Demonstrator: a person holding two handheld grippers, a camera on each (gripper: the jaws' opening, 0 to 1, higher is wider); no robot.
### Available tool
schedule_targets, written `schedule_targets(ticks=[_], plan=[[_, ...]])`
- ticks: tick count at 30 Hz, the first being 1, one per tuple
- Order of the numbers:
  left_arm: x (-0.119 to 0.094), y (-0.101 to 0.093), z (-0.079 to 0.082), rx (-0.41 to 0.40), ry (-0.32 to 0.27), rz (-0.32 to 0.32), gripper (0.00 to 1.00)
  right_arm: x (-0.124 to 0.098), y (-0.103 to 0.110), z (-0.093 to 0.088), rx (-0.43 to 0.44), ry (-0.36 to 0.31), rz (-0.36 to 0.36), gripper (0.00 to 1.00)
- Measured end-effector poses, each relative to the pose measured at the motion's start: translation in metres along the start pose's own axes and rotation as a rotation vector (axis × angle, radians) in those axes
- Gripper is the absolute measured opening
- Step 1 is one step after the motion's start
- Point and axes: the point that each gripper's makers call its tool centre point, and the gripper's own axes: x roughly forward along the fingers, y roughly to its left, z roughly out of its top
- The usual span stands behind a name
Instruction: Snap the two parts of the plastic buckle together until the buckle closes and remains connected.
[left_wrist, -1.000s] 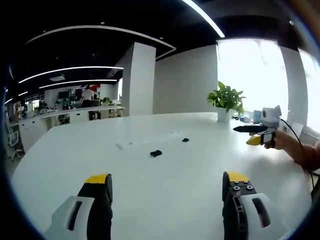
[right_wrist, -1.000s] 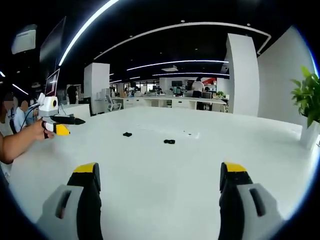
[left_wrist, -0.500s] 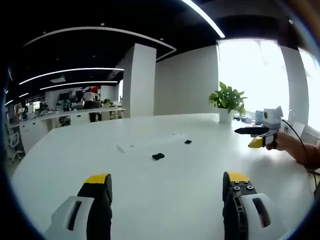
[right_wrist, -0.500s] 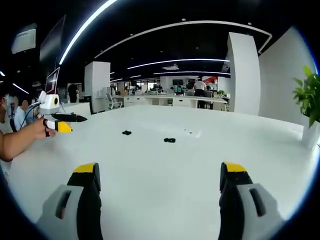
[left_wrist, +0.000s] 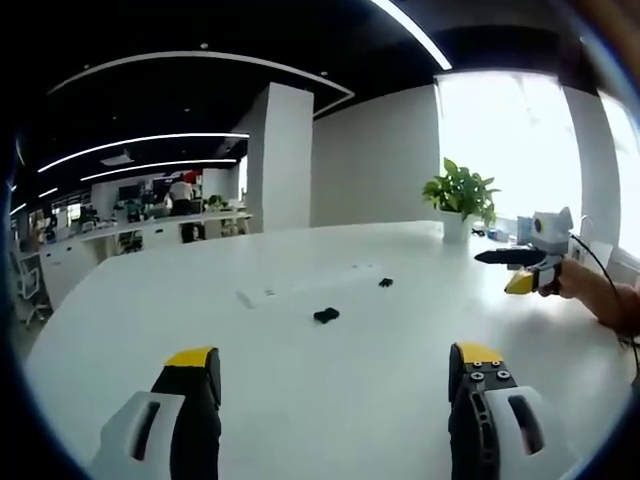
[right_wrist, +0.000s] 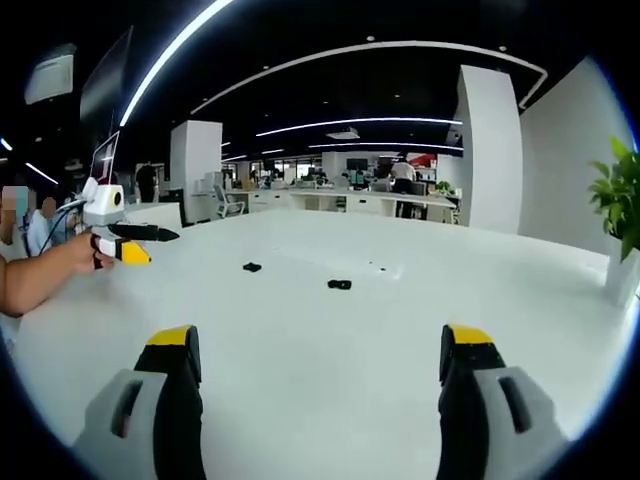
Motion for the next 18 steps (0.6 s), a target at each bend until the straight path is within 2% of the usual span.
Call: schedule_targets(ticks=[7, 10, 18], plan=[[0.006, 0.0, 0.005, 0.003, -0.007, -0.01, 0.97, 0.007, -0.001, -0.002, -0.004, 0.009, 0.002, 1.0], [0.008, 0.0, 0.008, -0.01, -0.016, -0.016, 0.97, 0.01, 0.0, 0.004, -0.01, -0.001, 0.007, 1.0], [0.009, -0.003, 0.003, -0.012, 0.007, -0.033, 0.95, 0.021, 0.002, 0.01, -0.025, -0.001, 0.02, 1.0]])
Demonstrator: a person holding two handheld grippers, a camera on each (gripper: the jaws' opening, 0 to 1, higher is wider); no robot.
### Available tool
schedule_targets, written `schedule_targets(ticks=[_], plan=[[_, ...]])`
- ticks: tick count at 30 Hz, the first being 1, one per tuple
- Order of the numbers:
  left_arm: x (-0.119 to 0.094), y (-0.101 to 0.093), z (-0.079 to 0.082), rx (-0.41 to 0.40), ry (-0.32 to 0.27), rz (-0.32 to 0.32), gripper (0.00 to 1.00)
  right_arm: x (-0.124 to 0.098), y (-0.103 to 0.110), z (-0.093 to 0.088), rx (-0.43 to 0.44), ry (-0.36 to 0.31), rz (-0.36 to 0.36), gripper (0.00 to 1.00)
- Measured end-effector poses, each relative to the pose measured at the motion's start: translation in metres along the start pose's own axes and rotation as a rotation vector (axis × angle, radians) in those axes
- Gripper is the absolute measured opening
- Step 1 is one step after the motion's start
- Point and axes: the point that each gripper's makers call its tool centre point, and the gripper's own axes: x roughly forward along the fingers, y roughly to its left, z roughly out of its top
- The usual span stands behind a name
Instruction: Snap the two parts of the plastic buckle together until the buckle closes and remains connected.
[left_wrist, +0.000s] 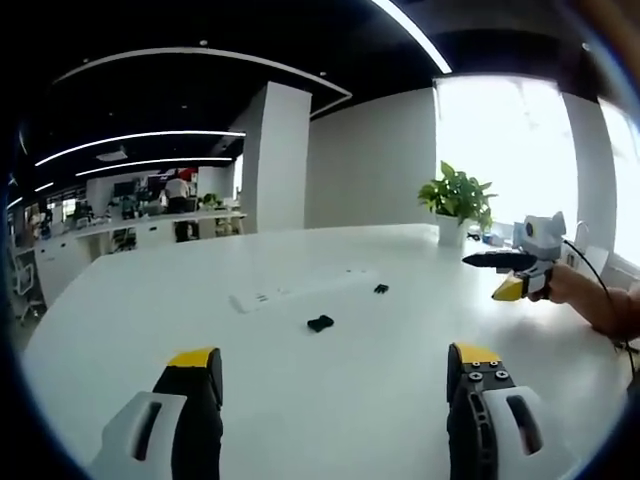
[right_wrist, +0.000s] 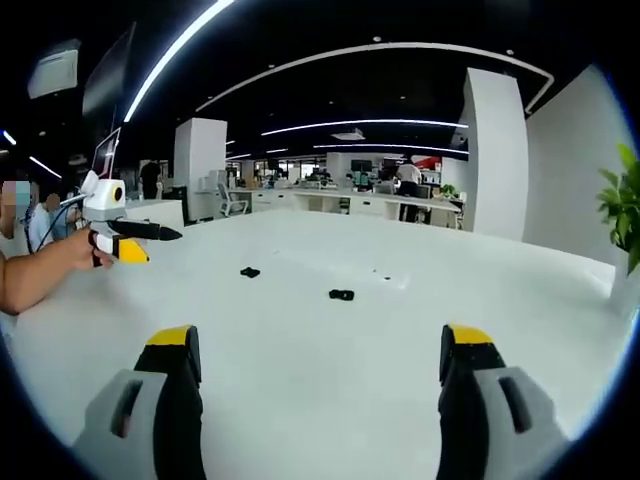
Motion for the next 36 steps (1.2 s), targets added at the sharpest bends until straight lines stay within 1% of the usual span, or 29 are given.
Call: schedule_targets(ticks=[4, 6, 7, 9, 11, 15, 17, 21, 25, 27, 28, 31, 36], plan=[[0.0, 0.003, -0.001, -0.006, 0.005, 0.005, 0.95, 0.008, 0.001, 0.005, -0.016, 0.002, 0.007, 1.0], [0.001, 0.004, 0.001, -0.005, 0.009, 0.005, 0.94, 0.01, 0.004, 0.012, -0.014, -0.011, 0.013, 1.0], [0.001, 0.005, 0.005, -0.004, 0.006, 0.009, 0.95, 0.011, 0.005, 0.014, -0.018, -0.015, 0.014, 1.0], [0.0, 0.003, 0.019, -0.007, -0.029, 0.001, 0.94, 0.014, 0.004, 0.019, -0.021, -0.021, 0.015, 1.0], [-0.001, 0.0, 0.026, -0.006, -0.046, -0.001, 0.94, 0.017, 0.003, 0.021, -0.023, -0.024, 0.016, 1.0], [0.0, -0.004, 0.022, 0.012, -0.036, -0.007, 0.94, 0.021, 0.002, 0.024, -0.027, -0.032, 0.017, 1.0], [0.0, -0.003, 0.021, 0.015, -0.034, -0.005, 0.94, 0.025, 0.002, 0.021, -0.031, -0.022, 0.022, 1.0], [0.004, 0.001, 0.019, -0.007, -0.031, -0.012, 0.94, 0.032, 0.002, 0.024, -0.035, -0.021, 0.026, 1.0], [0.009, 0.003, 0.03, -0.004, -0.045, -0.009, 0.94, 0.038, 0.002, 0.03, -0.043, -0.026, 0.027, 1.0], [0.01, 0.002, 0.032, -0.006, -0.053, -0.012, 0.94, 0.041, 0.001, 0.032, -0.04, -0.031, 0.028, 1.0], [0.012, 0.001, 0.03, -0.005, -0.049, -0.015, 0.94, 0.043, 0.001, 0.033, -0.041, -0.031, 0.03, 1.0], [0.014, 0.003, 0.025, 0.001, -0.035, -0.013, 0.93, 0.046, 0.002, 0.03, -0.042, -0.025, 0.036, 1.0], [0.014, 0.008, 0.025, -0.008, -0.035, -0.008, 0.93, 0.047, 0.001, 0.023, -0.044, -0.009, 0.035, 1.0]])
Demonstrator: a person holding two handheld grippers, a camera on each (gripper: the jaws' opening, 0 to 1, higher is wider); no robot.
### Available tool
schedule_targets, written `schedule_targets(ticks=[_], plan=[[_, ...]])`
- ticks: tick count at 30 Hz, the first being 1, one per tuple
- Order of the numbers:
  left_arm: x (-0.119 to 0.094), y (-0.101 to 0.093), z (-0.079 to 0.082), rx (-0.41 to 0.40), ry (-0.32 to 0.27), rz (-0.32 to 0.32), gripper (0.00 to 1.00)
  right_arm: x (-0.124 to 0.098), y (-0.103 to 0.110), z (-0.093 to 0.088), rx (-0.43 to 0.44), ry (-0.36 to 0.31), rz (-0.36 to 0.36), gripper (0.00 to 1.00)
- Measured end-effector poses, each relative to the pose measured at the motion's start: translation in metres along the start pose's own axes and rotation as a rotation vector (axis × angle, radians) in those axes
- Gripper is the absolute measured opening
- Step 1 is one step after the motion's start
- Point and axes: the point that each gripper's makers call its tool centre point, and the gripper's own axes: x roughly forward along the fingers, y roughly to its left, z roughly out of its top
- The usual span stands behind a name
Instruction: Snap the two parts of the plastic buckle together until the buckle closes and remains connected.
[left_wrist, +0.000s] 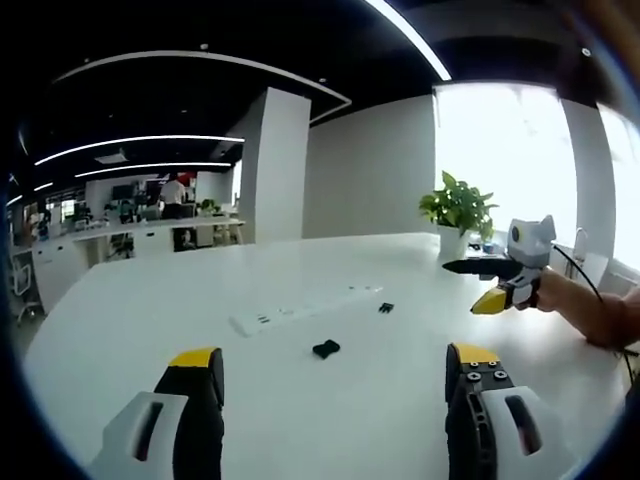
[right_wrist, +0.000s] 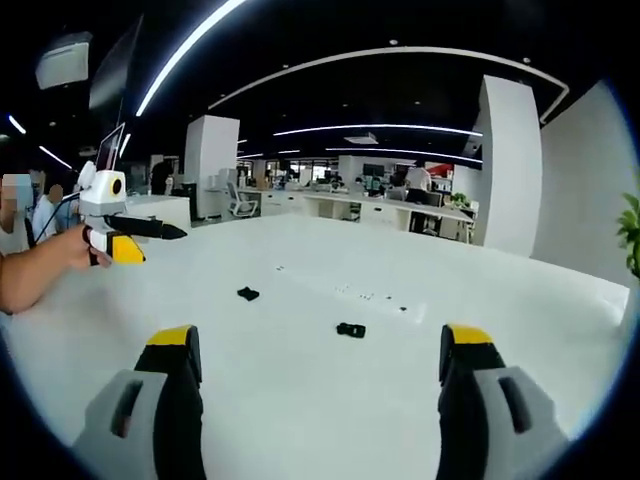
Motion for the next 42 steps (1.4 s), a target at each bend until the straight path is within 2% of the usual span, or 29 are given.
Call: schedule_targets(ticks=[11, 16, 24, 28, 32, 38, 42], plan=[[0.005, 0.005, -0.005, -0.007, 0.015, -0.005, 0.93, 0.003, -0.01, -0.012, 0.004, 0.026, -0.004, 0.99], [0.008, 0.008, -0.007, -0.004, 0.022, -0.009, 0.93, 0.009, -0.013, -0.005, 0.012, 0.012, -0.001, 0.99], [0.02, 0.024, -0.016, -0.015, 0.037, 0.013, 0.92, 0.013, -0.013, -0.016, 0.013, 0.033, 0.005, 0.95], [0.025, 0.021, -0.014, -0.015, 0.038, 0.006, 0.92, 0.015, -0.015, -0.016, 0.013, 0.037, 0.002, 0.96], [0.025, 0.02, -0.021, -0.002, 0.058, 0.001, 0.92, 0.014, -0.017, -0.017, 0.016, 0.036, -0.001, 0.95], [0.029, 0.024, -0.018, -0.006, 0.056, -0.001, 0.92, 0.02, -0.022, -0.016, 0.015, 0.039, -0.003, 0.94], [0.031, 0.024, -0.007, -0.008, 0.031, -0.003, 0.92, 0.026, -0.023, -0.007, 0.025, 0.02, -0.002, 0.94]])
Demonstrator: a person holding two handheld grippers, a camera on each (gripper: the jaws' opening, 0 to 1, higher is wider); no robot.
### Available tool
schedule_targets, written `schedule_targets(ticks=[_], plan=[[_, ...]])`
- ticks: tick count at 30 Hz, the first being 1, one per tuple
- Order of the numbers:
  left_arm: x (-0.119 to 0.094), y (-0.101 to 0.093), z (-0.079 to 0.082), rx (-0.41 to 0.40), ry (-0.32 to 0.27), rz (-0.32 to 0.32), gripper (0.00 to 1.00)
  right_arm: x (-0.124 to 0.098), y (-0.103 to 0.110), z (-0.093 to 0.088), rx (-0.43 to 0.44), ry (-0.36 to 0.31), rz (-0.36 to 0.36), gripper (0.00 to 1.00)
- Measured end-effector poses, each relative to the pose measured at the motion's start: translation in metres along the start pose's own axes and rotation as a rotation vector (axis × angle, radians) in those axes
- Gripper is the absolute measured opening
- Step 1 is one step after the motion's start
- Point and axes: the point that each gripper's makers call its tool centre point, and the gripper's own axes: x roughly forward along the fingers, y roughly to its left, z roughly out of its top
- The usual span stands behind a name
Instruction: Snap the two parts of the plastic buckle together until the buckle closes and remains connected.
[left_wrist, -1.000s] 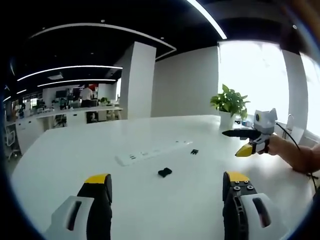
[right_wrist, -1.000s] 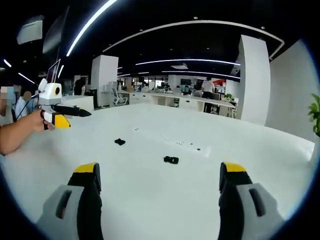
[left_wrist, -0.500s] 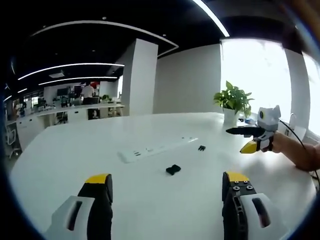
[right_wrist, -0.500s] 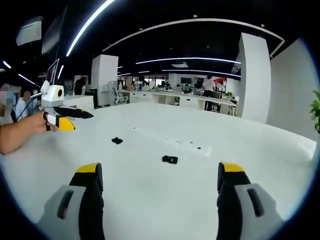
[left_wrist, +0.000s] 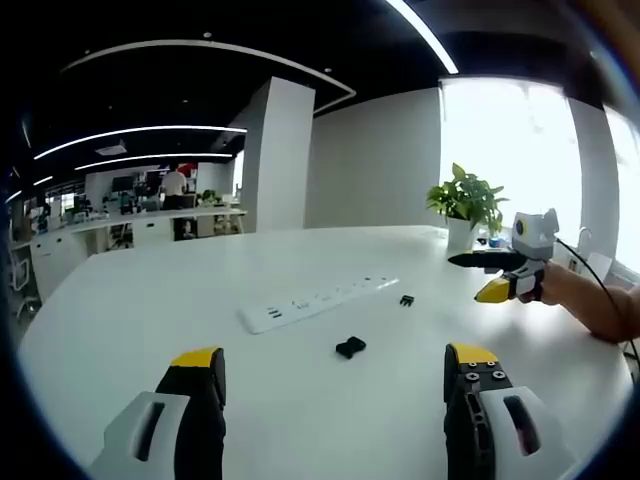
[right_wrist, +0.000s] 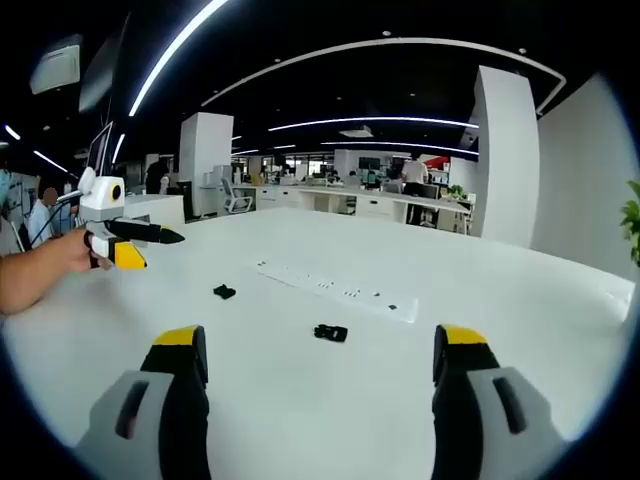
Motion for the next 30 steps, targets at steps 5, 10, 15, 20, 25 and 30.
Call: schedule_targets(ticks=[5, 10, 15, 20, 25, 30], plan=[[0.003, 0.004, -0.008, -0.006, 0.016, -0.002, 0.92, 0.001, -0.005, -0.01, -0.003, 0.023, 0.001, 0.93], [0.007, 0.006, -0.018, 0.009, 0.049, 0.004, 0.91, 0.007, -0.004, -0.013, 0.003, 0.029, 0.006, 0.9], [0.006, 0.006, -0.017, 0.011, 0.047, 0.007, 0.91, 0.009, -0.001, -0.015, 0.008, 0.042, 0.013, 0.9], [0.021, 0.013, 0.004, -0.015, 0.021, -0.01, 0.91, 0.023, -0.011, 0.001, 0.028, 0.01, 0.005, 0.9], [0.027, 0.016, -0.007, 0.023, 0.051, 0.002, 0.92, 0.027, -0.014, -0.002, 0.025, 0.018, 0.018, 0.91], [0.036, 0.017, -0.019, 0.01, 0.078, -0.009, 0.92, 0.028, -0.016, -0.012, 0.021, 0.046, 0.023, 0.93]])
